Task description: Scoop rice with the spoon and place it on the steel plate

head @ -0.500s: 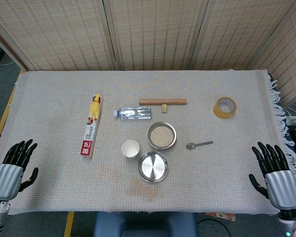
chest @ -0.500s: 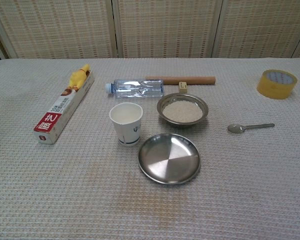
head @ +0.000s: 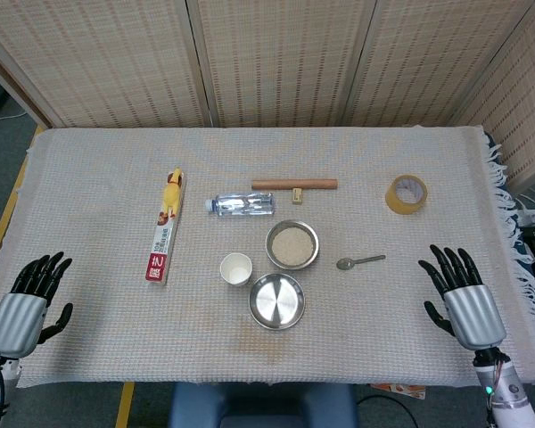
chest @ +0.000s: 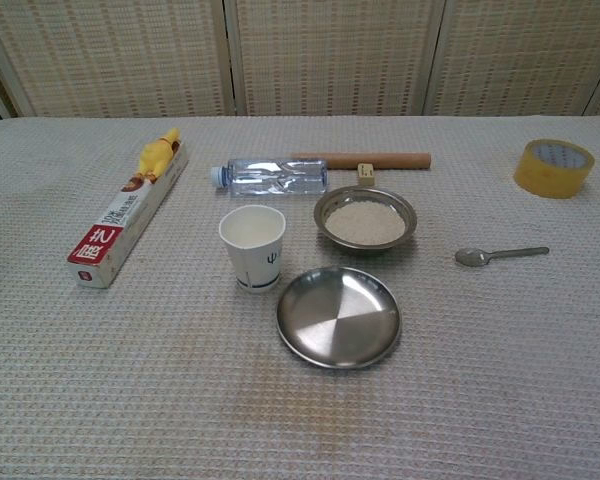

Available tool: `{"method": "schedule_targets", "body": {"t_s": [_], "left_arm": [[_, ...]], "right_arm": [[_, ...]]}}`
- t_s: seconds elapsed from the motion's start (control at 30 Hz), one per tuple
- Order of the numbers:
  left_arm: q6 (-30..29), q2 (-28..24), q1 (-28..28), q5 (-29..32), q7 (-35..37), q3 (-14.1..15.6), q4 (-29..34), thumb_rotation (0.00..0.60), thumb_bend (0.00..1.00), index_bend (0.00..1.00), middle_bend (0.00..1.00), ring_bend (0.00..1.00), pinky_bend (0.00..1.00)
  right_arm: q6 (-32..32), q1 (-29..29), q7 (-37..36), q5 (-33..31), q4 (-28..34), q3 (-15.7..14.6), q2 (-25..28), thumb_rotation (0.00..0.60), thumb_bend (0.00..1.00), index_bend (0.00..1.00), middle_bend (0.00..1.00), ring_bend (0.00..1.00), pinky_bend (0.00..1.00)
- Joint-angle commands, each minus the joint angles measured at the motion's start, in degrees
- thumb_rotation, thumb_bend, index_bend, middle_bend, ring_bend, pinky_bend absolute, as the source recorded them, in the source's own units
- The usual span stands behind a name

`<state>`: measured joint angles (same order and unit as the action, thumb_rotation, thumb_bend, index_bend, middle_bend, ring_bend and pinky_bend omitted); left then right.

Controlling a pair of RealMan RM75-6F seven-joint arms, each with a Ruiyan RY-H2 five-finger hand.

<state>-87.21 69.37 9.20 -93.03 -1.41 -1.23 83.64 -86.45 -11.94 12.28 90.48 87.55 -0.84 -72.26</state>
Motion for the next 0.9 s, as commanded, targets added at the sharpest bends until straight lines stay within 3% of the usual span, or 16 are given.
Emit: {"method": "schedule_targets", "body": {"t_s": [0.03,0.17,0.3,0.4,0.6,0.9], "left_arm": [[1.06,-0.01,0.42,0.18,0.06,0.28,0.03,0.6,0.43,0.0,0.0,0.0,0.1],[2.4,-0.34,0.7,0.69,0.67,0.6,0.53,0.6,0.42,0.0,0.0,0.0,0.1],[2.64,-0.44,0.75,0.86,0.72,0.61,0.61,0.6,0.42,0.0,0.0,0.0,0.11],[3.39,-0.54,0.91,1.32,0.35,0.68,0.69,0.6,0.42,0.0,0.0,0.0,0.11],[5.5,-0.75,1.33,1.95,-0.3,1.32,1.47,0.6,0.42,0.0,0.0,0.0,0.11],[6.7,-1.06,1.61,3.1,-0.03,1.21,1.8,0.6,0.42,0.0,0.0,0.0,0.11]], "right_arm": [[8.91,-6.4,5.51,-4.88,-3.37,5.07,-4.26,0.6,0.23,0.35,0.0,0.0,0.0],[14.46,-10.29,9.55,-8.33,-9.33,7.59,-9.29,0.6,0.23,0.42,0.0,0.0,0.0],[15.73,-11.1,9.57,-9.1,-10.9,8.02,-10.59,0.6,0.23,0.42,0.0,0.0,0.0],[19.11,-13.66,6.74,-10.21,-17.22,9.1,-14.71,0.6,0.23,0.42,0.0,0.0,0.0],[24.52,-17.34,2.52,-10.3,-28.85,8.52,-21.88,0.6,0.23,0.45,0.0,0.0,0.0],[27.46,-19.34,0.96,-10.9,-35.02,8.22,-26.04,0.6,0.24,0.48,0.0,0.0,0.0]]}}
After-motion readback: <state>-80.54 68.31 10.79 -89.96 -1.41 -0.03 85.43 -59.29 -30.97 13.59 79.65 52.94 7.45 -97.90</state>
